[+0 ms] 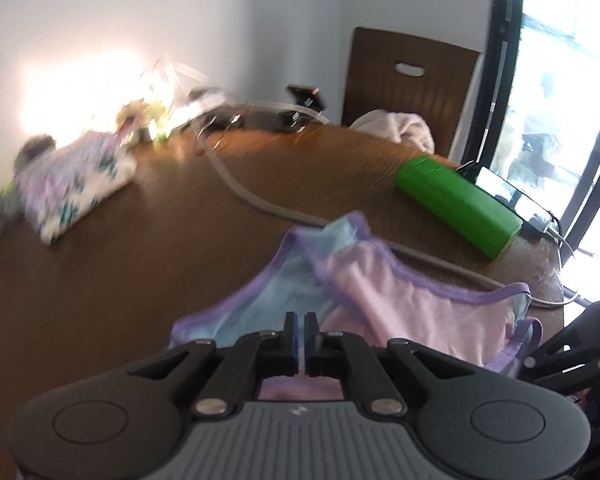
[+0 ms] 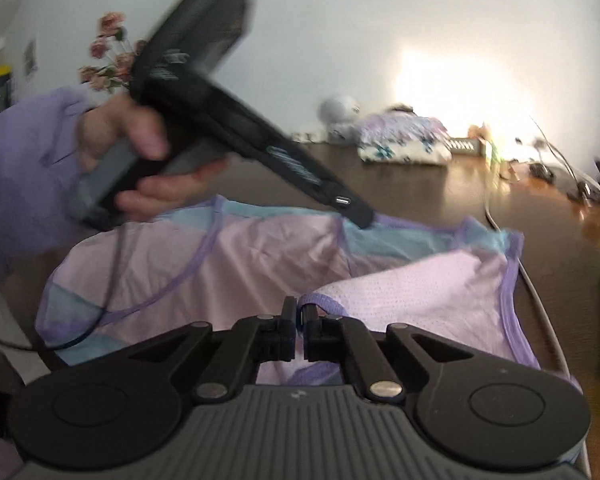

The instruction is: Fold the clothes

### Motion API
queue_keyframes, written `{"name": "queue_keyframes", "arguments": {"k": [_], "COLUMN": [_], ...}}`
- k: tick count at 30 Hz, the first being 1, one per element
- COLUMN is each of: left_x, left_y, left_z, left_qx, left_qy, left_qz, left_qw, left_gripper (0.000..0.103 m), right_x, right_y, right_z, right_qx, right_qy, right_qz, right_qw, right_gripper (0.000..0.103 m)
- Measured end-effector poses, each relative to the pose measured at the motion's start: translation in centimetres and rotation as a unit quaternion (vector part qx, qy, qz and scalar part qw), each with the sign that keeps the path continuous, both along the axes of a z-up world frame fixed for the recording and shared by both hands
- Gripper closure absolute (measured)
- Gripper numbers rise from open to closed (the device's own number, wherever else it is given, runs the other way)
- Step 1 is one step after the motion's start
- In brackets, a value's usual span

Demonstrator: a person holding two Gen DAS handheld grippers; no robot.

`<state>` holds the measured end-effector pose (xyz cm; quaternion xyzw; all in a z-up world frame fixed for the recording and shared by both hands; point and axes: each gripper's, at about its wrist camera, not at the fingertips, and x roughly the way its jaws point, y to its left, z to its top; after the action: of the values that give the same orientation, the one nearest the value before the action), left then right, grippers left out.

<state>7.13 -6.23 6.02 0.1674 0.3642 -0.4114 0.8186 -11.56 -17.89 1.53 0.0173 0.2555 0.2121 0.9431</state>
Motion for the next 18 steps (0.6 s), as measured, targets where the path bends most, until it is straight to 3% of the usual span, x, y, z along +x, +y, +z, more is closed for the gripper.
{"name": "queue_keyframes", "arguments": {"k": [1, 3, 10, 14, 18], "left_x": [0.2, 0.1, -2.5, -3.4, -3.1], "left_y": [0.3, 0.1, -1.9, -3.4, -4.7], "left_z": [0.0, -0.3, -1.7, -2.9, -2.9], "left_qx": [-0.007, -0.009, 0.009, 0.050, 0.054], "left_qy": [0.014, 0.025, 0.015, 0.001, 0.015], "left_qz": [-0.001, -0.009, -0.113, -0.124, -0.114], "left_qw": [0.9999, 0.9996, 0.9934, 0.9910, 0.9919], "left_gripper": [0.090, 0.085, 0.083, 0.077, 0.068], "right_x": [0.1, 0.2, -1.0, -1.1, -1.2], "right_y": [-0.2, -0.8, -4.1, -4.2, -3.5], "right_z": [-0.1, -0.5, -0.8, -1.2, -1.4], "right_qx": [0.005, 0.011, 0.055, 0.063, 0.061], "right_qy": [0.009, 0.028, 0.028, 0.031, 0.029], "right_qz": [-0.010, -0.034, -0.111, -0.095, -0.074], "right_qw": [1.000, 0.999, 0.992, 0.993, 0.995], "right_gripper": [0.099, 0.099, 0.090, 0.084, 0.072]}}
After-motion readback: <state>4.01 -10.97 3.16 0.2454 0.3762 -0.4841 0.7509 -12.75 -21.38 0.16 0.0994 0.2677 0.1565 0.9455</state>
